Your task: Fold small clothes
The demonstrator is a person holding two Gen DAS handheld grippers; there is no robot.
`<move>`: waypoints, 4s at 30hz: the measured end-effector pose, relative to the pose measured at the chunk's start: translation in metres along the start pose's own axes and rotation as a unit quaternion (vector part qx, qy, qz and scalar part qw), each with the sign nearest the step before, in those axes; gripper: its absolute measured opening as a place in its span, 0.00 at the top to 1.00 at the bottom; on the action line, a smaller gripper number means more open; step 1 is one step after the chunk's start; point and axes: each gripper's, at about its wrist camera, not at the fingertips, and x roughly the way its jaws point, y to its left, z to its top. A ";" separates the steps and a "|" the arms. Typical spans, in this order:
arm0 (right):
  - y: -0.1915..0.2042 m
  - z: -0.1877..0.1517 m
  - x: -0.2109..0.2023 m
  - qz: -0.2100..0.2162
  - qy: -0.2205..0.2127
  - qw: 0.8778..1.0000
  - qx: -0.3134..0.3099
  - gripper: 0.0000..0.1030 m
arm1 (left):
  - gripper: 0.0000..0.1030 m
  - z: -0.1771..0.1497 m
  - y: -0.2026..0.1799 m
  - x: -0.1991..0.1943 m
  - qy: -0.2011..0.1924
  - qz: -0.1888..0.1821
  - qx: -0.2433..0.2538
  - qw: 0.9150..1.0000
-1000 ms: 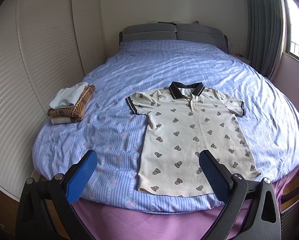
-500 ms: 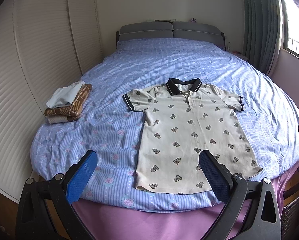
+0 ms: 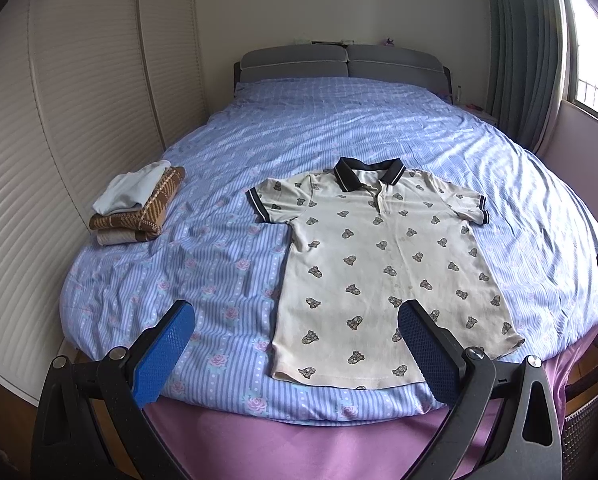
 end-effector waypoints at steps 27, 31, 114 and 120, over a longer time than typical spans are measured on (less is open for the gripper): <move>0.003 0.001 0.002 -0.001 0.000 1.000 -0.001 0.00 | 0.00 0.001 0.007 0.006 -0.001 0.005 -0.008 1.000; 0.003 0.000 0.002 -0.001 0.000 1.000 -0.002 0.00 | 0.00 0.000 0.009 0.010 -0.002 0.006 -0.010 1.000; 0.112 0.039 0.257 -0.005 -0.060 0.996 0.059 0.01 | 0.91 0.152 -0.022 0.338 0.041 -0.100 0.034 0.994; 0.080 0.039 0.262 -0.014 -0.050 0.995 0.089 0.01 | 0.92 0.147 -0.057 0.352 0.057 -0.104 0.036 0.992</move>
